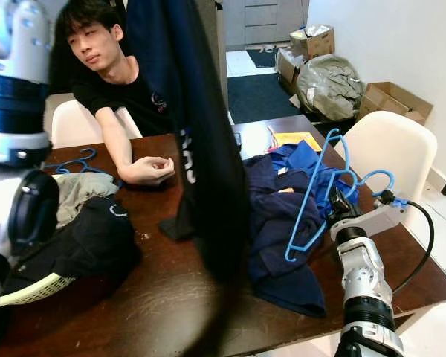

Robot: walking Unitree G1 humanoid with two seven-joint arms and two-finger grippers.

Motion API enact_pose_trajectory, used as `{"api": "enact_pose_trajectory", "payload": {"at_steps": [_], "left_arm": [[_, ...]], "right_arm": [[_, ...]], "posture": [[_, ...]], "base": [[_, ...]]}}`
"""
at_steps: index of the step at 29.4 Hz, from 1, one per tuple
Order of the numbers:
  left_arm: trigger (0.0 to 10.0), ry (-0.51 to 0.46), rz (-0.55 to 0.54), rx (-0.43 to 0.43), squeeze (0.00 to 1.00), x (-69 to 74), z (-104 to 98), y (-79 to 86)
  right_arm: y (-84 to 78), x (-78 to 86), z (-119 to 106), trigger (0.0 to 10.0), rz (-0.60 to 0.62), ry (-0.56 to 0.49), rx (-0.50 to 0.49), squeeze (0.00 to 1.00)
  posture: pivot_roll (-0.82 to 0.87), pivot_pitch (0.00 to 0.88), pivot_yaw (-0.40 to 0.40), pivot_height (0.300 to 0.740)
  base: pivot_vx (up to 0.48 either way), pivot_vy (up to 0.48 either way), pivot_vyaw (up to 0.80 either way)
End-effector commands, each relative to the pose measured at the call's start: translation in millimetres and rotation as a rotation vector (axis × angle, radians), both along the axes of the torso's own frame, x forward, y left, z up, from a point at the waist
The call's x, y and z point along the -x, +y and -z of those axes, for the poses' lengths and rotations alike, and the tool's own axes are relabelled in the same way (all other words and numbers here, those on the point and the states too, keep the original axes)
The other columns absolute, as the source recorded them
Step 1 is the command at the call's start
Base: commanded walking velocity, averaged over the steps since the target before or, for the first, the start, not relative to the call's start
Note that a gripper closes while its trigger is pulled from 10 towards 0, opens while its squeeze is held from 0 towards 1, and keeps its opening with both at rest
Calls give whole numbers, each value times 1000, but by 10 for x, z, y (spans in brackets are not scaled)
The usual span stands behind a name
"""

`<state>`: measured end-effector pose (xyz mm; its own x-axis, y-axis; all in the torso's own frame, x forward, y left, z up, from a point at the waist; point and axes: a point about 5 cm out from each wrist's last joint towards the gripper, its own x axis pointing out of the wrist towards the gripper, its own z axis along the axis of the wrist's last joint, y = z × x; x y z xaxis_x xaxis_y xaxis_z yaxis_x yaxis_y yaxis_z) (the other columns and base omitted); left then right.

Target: Hang hanger

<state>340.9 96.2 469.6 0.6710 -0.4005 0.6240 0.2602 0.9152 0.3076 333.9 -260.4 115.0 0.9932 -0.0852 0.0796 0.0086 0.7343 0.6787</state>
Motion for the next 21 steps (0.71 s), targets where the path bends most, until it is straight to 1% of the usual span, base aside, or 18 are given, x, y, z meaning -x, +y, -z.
{"api": "enact_pose_trajectory", "payload": {"at_steps": [1, 2, 3, 5, 6, 7, 9, 10, 11, 12, 13, 14, 15, 16, 18, 19, 20, 21], "left_arm": [[10000, 106, 18, -50, 0, -114, 288, -69], [10000, 197, 54, -78, 0, -181, 574, -148], [10000, 197, 54, -78, 0, -181, 574, -148], [10000, 343, 118, -139, 0, -205, 1099, -290], [10000, 394, 147, -163, 0, -183, 1295, -348], [10000, 394, 147, -163, 0, -183, 1295, -348], [10000, 483, 216, -211, 0, -95, 1638, -450], [10000, 510, 240, -233, 0, -57, 1747, -482], [10000, 510, 240, -233, 0, -57, 1747, -482], [10000, 588, 313, -287, 0, 53, 2007, -572], [10000, 616, 347, -304, 0, 105, 2113, -615], [10000, 632, 367, -313, 0, 138, 2174, -642], [10000, 632, 367, -313, 0, 138, 2174, -642], [10000, 660, 408, -338, 0, 192, 2272, -688], [10000, 731, 498, -411, 0, 325, 2486, -775], [10000, 783, 576, -488, 0, 444, 2661, -819], [10000, 783, 576, -488, 0, 444, 2661, -819], [10000, 812, 635, -567, 0, 558, 2803, -838]], "right_arm": [[3, 7, 22, 10000, 2, 6, -6, 0], [-2, 12, 22, 10000, 2, 6, -8, 0], [-2, 12, 22, 10000, 2, 6, -8, 0], [-10, 20, 22, 10000, 2, 5, -10, 0], [-12, 22, 23, 10000, 1, 5, -11, 0], [-12, 22, 23, 10000, 1, 5, -11, 0], [-10, 23, 26, 10000, -2, 7, -12, 0], [-10, 14, 20, 10000, -1, 8, 3, 0], [-10, 14, 20, 10000, -1, 8, 3, 0], [-6, 14, 19, 10000, -5, 6, -6, 0], [-4, 15, 20, 10000, -6, 6, -11, 0], [-3, 16, 22, 10000, -7, 6, -16, 0], [-3, 16, 22, 10000, -7, 6, -16, 0], [0, 15, 22, 10000, -7, 6, -17, 0], [3, 12, 21, 10000, -7, 5, -18, 0], [5, 10, 21, 10000, -7, 5, -18, 0], [5, 10, 21, 10000, -7, 5, -18, 0], [6, 9, 20, 10000, -8, 5, -18, 0]], "posture": [[-12, 0, 29, 740], [-13, 0, 26, 740], [-13, 0, 26, 740], [-11, 0, 23, 740], [-9, 0, 23, 740], [-9, 0, 23, 740], [-7, 0, 23, 740], [-6, 0, 22, 740], [-6, 0, 22, 740], [-5, 0, 22, 740], [-6, 0, 23, 740], [-6, 0, 23, 740], [-6, 0, 23, 740], [-8, 0, 24, 740], [-9, 0, 25, 740], [-11, 0, 24, 740], [-11, 0, 24, 740], [-12, 0, 25, 740]], "base": [[0, 0, 0], [0, 0, 0], [0, 0, 0], [0, 0, 0], [0, 0, 0], [0, 0, 0], [0, 0, 0], [0, 0, 0], [0, 0, 0], [0, 0, 0], [0, 0, 0], [0, 0, 0], [0, 0, 0], [0, 0, 0], [0, 0, 0], [0, 0, 0], [0, 0, 0], [0, 0, 0]]}}
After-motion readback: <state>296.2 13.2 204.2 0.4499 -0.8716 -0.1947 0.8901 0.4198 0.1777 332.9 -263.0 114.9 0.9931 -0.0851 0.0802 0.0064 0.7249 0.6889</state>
